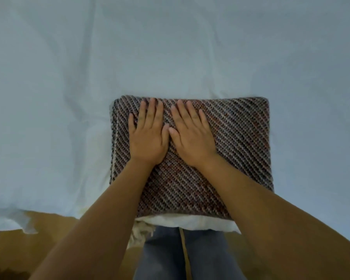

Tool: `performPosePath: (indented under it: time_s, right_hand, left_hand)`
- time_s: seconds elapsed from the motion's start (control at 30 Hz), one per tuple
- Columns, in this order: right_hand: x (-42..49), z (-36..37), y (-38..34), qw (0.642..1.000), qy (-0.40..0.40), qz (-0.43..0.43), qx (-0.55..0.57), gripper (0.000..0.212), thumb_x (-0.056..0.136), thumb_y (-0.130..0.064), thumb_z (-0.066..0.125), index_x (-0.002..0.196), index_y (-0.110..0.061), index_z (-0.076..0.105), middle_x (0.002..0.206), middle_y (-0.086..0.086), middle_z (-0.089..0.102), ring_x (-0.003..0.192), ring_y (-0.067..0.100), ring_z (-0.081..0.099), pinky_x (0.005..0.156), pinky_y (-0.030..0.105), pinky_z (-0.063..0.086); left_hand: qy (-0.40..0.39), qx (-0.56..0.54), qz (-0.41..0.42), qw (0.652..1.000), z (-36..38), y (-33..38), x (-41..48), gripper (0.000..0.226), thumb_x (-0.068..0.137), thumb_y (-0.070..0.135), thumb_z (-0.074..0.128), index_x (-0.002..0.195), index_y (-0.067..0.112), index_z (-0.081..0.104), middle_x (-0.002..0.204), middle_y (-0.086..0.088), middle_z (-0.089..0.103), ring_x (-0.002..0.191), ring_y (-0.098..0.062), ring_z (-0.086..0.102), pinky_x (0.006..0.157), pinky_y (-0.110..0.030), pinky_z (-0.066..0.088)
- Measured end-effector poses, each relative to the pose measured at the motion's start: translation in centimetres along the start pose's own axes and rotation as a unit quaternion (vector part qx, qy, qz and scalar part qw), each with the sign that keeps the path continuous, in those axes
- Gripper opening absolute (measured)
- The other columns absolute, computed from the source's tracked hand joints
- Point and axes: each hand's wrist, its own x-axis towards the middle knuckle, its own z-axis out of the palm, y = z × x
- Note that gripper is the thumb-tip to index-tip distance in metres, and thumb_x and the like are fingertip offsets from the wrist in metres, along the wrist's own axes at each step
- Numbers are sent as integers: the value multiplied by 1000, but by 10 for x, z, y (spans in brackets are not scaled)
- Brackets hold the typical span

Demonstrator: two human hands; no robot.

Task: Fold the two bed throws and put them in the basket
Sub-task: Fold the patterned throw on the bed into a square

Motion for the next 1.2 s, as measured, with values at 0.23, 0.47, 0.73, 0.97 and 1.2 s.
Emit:
performPosePath:
  time_s: [0.23,0.47,0.73,0.97,1.2]
  right_hand:
    - [-20,-3,40,997,22,60,-46,61,95,-47,15,142,-20,-14,154,1,-11,139,10,-16,107,21,-27]
    - [-40,-20,70,986,0,155,-57,67,96,-50,17,146,-17,-12,158,8,-10,144,17,-14,109,30,-22]
    - [-80,0,-59,991,74,64,90,56,96,-35,21,145,-14,5,153,1,4,143,16,2,119,37,-4]
    - [-108,31,-6,997,27,53,-42,60,91,-40,31,143,-10,25,148,7,22,137,25,21,114,43,13]
    - [-132,22,43,993,37,111,-28,62,92,-43,25,142,-11,11,149,8,12,139,28,14,113,37,1]
  left_hand:
    - [30,-8,-20,999,8,-18,3,71,90,57,13,148,20,-3,158,-7,2,143,-17,-5,109,-28,-17]
    - [-8,-26,-75,997,-9,-16,3,71,93,54,16,149,14,-4,158,-6,-4,145,-18,-8,114,-40,-12]
    - [39,-145,-65,986,-12,22,-114,54,97,38,15,144,16,0,152,1,1,143,-14,-2,116,-39,-3]
    - [-6,-92,-64,994,27,-18,-117,60,91,40,26,143,11,20,148,-13,31,137,-23,19,112,-42,10]
    - [-38,-70,40,996,29,-65,-117,65,92,44,24,143,5,19,148,-6,19,140,-22,20,112,-41,8]
